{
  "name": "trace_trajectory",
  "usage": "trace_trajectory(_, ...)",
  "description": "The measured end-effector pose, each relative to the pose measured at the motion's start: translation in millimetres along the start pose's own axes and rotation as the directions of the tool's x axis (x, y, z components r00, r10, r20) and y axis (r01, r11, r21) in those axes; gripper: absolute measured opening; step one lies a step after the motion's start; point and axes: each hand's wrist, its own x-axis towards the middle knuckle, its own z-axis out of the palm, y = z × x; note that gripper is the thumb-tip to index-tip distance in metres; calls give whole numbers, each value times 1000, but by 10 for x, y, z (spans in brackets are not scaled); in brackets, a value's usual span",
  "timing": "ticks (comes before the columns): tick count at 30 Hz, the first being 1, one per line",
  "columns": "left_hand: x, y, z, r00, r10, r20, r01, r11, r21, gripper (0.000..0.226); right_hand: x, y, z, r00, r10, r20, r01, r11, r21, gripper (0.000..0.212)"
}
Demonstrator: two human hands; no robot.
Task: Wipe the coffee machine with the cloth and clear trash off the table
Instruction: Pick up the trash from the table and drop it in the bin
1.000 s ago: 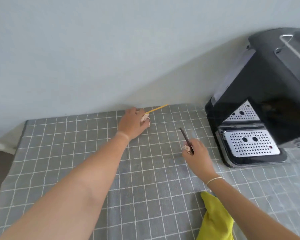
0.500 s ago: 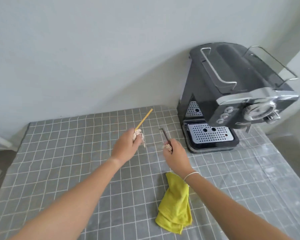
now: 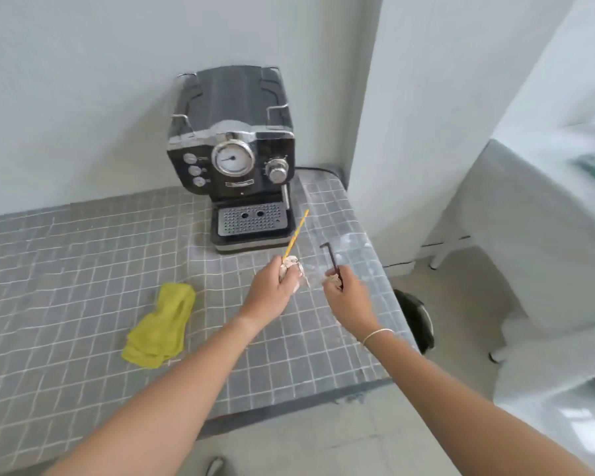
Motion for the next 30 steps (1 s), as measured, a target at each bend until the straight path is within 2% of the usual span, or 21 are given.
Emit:
trace_trajectory(4,76,626,811,993,8,119,2,996,-86,24,31,433,-758,981,154,-121,-139,983,121,8)
trace_trajectory(7,211,959,1364,973,-57,224,87,988,-126,26,93,820,-1147,927,327,-184,-278,928,249,16)
trace_trajectory(11,492,1214,1997,912,-183,368,249,959,-139,19,243,1312,-1500,835,538,-117,-476,812,338,23)
trace_trajectory(14,796,1207,2381,833,-292,469,374,923,-88,17,441,1667,-1664,767,638,-63,-589,740,325,19)
trace_trajectory(17,1103,1089,2661,727,-422,541,500,866,5,26,699,1947,-1727,717,697,-13,-665,689,287,12)
trace_trajectory(21,1405,897,2916,573,-586,573,675,734,77,29,1077,2255,-1674,640,760,117,-759,600,255,4)
trace_trajectory(23,1530,805,3028,502,-627,596,748,660,65,23,1239,2341,-1626,615,782,103,-765,561,315,12)
trace_trajectory(24,1583,761,3088,469,-635,614,770,635,69,17,1294,2350,-1611,623,779,79,-754,570,326,21)
trace_trajectory(25,1628,711,3140,453,-641,620,776,625,79,15,1339,2394,-1612,664,747,46,-724,626,290,30)
trace_trajectory(26,1672,659,3187,448,-645,620,777,623,87,17,1380,2443,-1617,688,724,37,-719,674,169,38)
trace_trajectory(27,1706,602,3237,451,-647,615,782,618,76,21,1389,2455,-1629,675,737,-38,-726,672,145,43)
trace_trajectory(28,1724,555,3266,451,-655,606,788,612,74,27,1403,2444,-1643,712,699,-71,-697,715,53,44)
trace_trajectory(30,1715,510,3281,446,-665,599,791,606,83,39,1412,2416,-1643,730,679,-76,-683,723,-98,41)
